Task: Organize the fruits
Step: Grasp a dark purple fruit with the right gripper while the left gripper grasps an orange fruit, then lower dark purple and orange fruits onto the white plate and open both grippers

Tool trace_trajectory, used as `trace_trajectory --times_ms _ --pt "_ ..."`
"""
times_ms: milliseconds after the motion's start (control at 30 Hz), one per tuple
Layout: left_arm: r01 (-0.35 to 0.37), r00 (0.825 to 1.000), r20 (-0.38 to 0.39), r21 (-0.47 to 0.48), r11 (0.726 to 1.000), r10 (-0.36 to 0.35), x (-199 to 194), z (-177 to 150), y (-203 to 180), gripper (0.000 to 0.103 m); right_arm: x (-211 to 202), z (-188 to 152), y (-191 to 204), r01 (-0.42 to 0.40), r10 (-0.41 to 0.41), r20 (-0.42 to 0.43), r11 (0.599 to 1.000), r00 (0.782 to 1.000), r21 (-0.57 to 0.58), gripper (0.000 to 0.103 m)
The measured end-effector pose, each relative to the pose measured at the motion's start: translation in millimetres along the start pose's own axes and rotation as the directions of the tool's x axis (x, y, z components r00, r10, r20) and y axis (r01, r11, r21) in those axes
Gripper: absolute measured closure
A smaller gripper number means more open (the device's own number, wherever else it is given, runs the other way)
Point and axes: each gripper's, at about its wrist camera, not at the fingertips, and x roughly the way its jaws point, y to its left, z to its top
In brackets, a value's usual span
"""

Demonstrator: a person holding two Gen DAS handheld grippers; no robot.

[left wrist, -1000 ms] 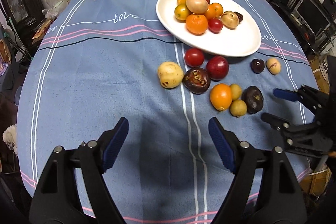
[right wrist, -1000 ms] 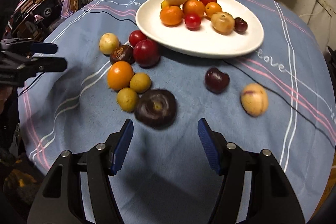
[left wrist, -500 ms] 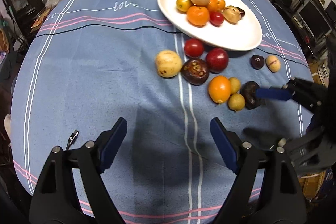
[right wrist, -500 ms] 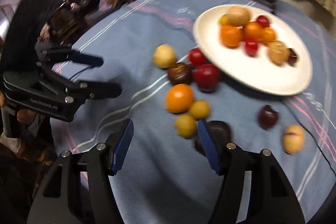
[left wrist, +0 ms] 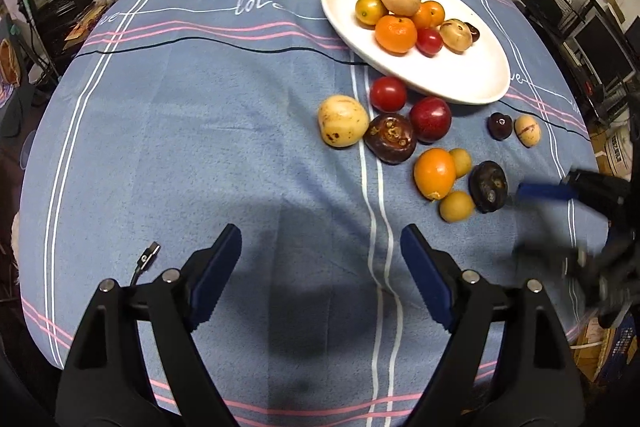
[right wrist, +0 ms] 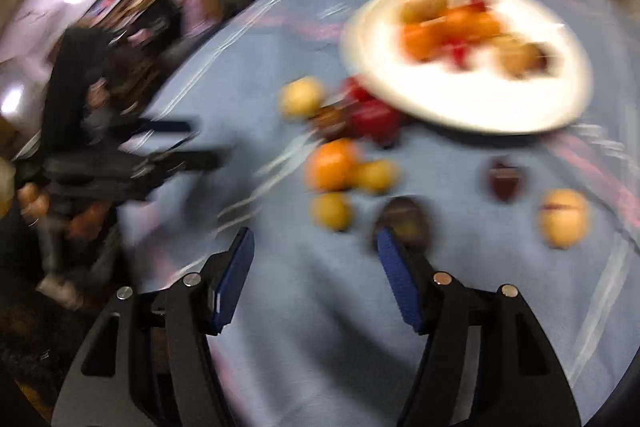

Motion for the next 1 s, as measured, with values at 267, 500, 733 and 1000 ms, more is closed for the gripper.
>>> trace_trajectory --times_ms 267,500,733,1000 --pt "0.006 1.000 -0.023 0.065 0.998 -0.005 4 1 -17 0.020 33 -7 -2 0.200 -0.208 -0.015 0.959 0.978 -0.202 0.040" --pt "0.061 0.998 -0.041 0.095 0.994 -0.057 8 -2 -39 0.020 36 -6 -13 0.170 -0.184 -0.064 0.969 0.981 -0.179 0.056" --pt "0.098 0.994 -0.058 0.131 0.987 -0.091 34 10 -74 0.052 -1 -23 -45 0.142 -0.142 -0.034 0.990 0.989 0.003 0.056" --pt "0.153 0.985 -0.086 0.039 0.987 -0.149 57 36 -77 0.062 -2 -41 -44 0.112 -0.111 -0.028 0.992 0.993 0.051 0.056"
